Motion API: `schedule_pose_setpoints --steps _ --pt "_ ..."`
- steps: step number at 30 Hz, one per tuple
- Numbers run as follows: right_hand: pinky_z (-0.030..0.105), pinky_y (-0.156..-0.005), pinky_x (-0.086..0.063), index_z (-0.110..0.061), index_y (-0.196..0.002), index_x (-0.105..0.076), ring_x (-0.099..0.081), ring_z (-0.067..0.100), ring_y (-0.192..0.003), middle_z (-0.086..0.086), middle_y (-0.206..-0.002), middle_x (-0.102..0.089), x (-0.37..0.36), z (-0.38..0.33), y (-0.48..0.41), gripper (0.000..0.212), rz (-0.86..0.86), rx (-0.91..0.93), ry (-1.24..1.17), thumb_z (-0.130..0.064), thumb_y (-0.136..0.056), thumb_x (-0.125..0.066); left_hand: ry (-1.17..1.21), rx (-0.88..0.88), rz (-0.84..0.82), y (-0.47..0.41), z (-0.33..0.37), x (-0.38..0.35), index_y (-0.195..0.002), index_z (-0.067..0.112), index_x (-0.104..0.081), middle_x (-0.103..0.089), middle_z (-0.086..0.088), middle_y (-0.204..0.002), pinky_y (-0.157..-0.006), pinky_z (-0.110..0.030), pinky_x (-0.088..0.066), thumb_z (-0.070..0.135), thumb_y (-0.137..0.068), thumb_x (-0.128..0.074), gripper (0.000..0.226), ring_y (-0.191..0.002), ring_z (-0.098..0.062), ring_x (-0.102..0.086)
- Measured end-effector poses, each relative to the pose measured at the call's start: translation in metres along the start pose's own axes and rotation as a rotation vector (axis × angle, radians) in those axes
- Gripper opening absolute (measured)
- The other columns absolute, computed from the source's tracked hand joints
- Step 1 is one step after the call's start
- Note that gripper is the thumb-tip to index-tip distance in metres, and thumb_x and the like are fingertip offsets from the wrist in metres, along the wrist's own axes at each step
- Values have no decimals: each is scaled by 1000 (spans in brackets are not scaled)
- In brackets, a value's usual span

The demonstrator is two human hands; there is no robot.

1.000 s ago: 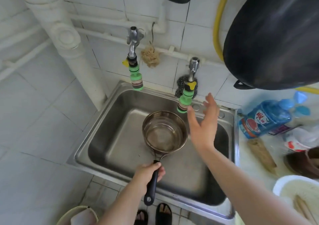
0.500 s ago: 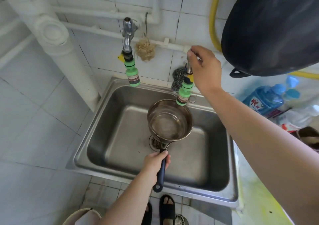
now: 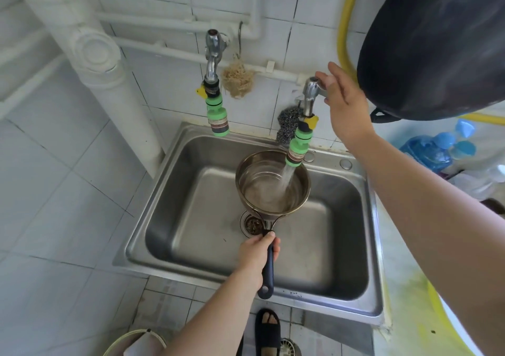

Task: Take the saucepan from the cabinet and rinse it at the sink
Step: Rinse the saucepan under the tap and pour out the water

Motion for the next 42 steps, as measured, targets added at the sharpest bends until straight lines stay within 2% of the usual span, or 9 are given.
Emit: schedule_pose_setpoints --steps 2,5,10,15,22,29,33,38,42 --pt "7 -96 -39 -19 -142 -33 -49 2 -116 -9 -133 -51 -9 13 15 60 -18 -63 12 -43 -91 -52 -18 -6 -11 0 1 0 -71 5 -61 -64 2 -50 -48 -21 -44 8 -89 -59 19 -40 -7 -53" --pt "29 -91 -46 -18 -135 -43 -53 12 -112 -1 -134 -50 -24 58 43 74 -26 -214 101 -51 -74 -69 -18 2 -15 -1 1 3 -73 4 -62 -64 -2 -56 -47 -19 -46 7 -89 -60 17 -42 -8 -54" --pt "34 -84 -49 -17 -101 -68 -64 20 -92 -3 -94 -68 -40 98 53 37 -44 -410 89 -35 -70 -78 -21 13 2 -3 1 11 -74 4 -63 -64 -6 -64 -50 -19 -48 6 -89 -60 15 -48 -11 -54" --pt "36 -86 -49 -19 -103 -67 -62 21 -92 -4 -94 -66 -49 96 50 36 -16 -390 130 -35 -72 -76 -28 11 21 -6 2 18 -74 3 -64 -65 -4 -59 -54 -23 -46 7 -88 -60 15 -45 -10 -55" --pt "24 -80 -52 -17 -98 -67 -65 13 -91 0 -97 -71 -72 111 60 31 -183 -581 -283 -25 -70 -80 -52 1 53 -5 5 26 -77 1 -65 -63 -5 -60 -48 -22 -45 8 -89 -59 15 -43 -10 -53" --pt "29 -74 -54 -10 -92 -73 -66 19 -82 3 -86 -72 -45 103 38 53 -242 -502 196 -41 -50 -81 2 0 108 -3 4 34 -70 2 -63 -62 -6 -58 -46 -21 -46 6 -89 -59 20 -41 -10 -53" --pt "33 -68 -42 -11 -98 -65 -57 25 -81 4 -88 -63 -37 87 35 39 -107 -374 502 -34 -68 -76 -27 -17 118 0 8 40 -73 1 -62 -61 -8 -62 -41 -18 -44 5 -90 -58 17 -36 -6 -52" --pt "36 -83 -47 -13 -113 -59 -59 26 -98 5 -111 -66 -47 95 48 46 96 -439 119 -23 -71 -77 -64 -19 105 2 11 46 -77 0 -64 -62 -8 -65 -42 -15 -48 5 -89 -59 14 -39 -7 -54" --pt "26 -77 -51 -13 -113 -62 -63 19 -94 1 -103 -69 -70 111 55 48 38 -558 -318 -14 -68 -80 -163 -59 128 -2 17 55 -79 4 -68 -66 -9 -70 -52 -20 -51 6 -87 -62 10 -53 -14 -57"
Point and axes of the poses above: each hand's wrist, its own y-axis away from the middle knuckle, its own x-axis out of the back of the hand, z = x × y, the point moved 10 cm from there along -y, towards the middle knuckle
